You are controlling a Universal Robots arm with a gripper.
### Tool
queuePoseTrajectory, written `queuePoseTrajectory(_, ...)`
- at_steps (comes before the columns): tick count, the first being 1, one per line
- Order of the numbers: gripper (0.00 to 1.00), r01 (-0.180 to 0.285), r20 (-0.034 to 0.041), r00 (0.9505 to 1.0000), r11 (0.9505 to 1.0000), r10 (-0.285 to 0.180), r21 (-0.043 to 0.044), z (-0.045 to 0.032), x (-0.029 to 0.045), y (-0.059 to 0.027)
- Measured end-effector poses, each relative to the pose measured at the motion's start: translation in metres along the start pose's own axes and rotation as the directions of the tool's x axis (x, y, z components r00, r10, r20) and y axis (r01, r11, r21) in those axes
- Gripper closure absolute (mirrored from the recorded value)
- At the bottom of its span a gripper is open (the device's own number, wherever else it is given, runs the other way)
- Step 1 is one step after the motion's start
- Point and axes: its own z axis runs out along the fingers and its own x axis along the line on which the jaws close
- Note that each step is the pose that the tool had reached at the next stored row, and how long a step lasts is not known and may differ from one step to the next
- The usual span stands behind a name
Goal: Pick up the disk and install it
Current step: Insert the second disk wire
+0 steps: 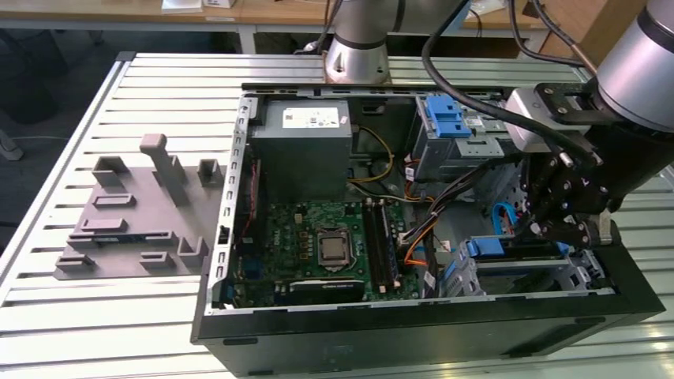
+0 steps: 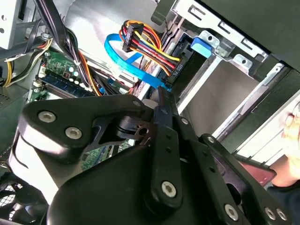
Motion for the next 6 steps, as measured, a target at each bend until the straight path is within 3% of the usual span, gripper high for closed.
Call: queuePoseTrajectory(6,0.89,0.0,0.0,1.0,1.0,0.0,-0.0001,0.0,0.0,0.0)
